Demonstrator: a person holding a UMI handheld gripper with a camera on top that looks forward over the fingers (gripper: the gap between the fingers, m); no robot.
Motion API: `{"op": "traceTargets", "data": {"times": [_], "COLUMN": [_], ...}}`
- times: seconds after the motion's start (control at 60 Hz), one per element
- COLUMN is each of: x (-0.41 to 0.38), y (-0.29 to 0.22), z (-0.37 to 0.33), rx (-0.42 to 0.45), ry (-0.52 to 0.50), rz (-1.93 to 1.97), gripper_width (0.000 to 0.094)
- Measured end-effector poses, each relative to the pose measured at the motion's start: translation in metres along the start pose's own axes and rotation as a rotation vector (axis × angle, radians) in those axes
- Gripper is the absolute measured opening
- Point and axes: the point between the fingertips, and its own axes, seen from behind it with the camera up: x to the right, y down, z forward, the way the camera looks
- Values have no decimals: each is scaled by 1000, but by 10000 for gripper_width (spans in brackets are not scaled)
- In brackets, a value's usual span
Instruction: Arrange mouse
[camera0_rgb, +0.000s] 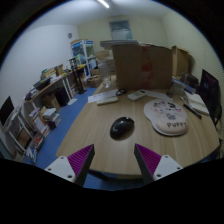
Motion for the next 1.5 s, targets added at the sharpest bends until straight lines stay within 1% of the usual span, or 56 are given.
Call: {"op": "traceTargets", "data": {"times": [0.067,0.117,0.183,0.233,0.283,0.3,0.317,0.35,0.467,0.583,0.633,0.667,0.683,0.733,0.8,0.833,0.85,0.867,0.917,0.983,1.0,1.05,1.1,1.183,1.233,1.317,1.333,1.383,1.45,1.5], "x": [-4,-2,2,7,9,10,11,11,18,21,24,24,24,26,27,28,28,27,25,23,22,12,8,33,61,125,140,182,226,247], "y": [-8,-7,-8,-2,1,-5,-7,-8,-27,-40,-44,-47,-48,-50,-51,-49,-49,-48,-48,-47,-47,-57,-81,-147,-186,-219,-225,-221,-190,-163], "z": [27,39,70,82,98,102,105,111,131,150,157,160,162,164,164,165,164,164,163,160,158,147,131,99,85,78,78,88,109,125], "rx": [6,-17,-20,-47,-55,-29,-22,-26,4,5,11,17,20,23,28,23,19,12,-7,-24,-27,-2,49,175,244,296,293,259,180,123], "ry": [-16,-6,5,12,13,16,18,20,59,102,119,127,132,147,160,161,160,156,142,125,119,75,44,66,90,158,173,208,242,248], "rz": [-21,-35,-57,-53,-41,-43,-46,-46,-45,-55,-67,-62,-57,-45,-23,-15,-16,-17,-22,-58,-72,-106,-127,-135,-116,-105,-102,-96,-72,-51], "gripper_width": [824,823,826,821,828,824,813,827,806,801,778,736,742,586,552,517,525,476,415,409,385,381,380,381,381,378,379,376,378,378]}}
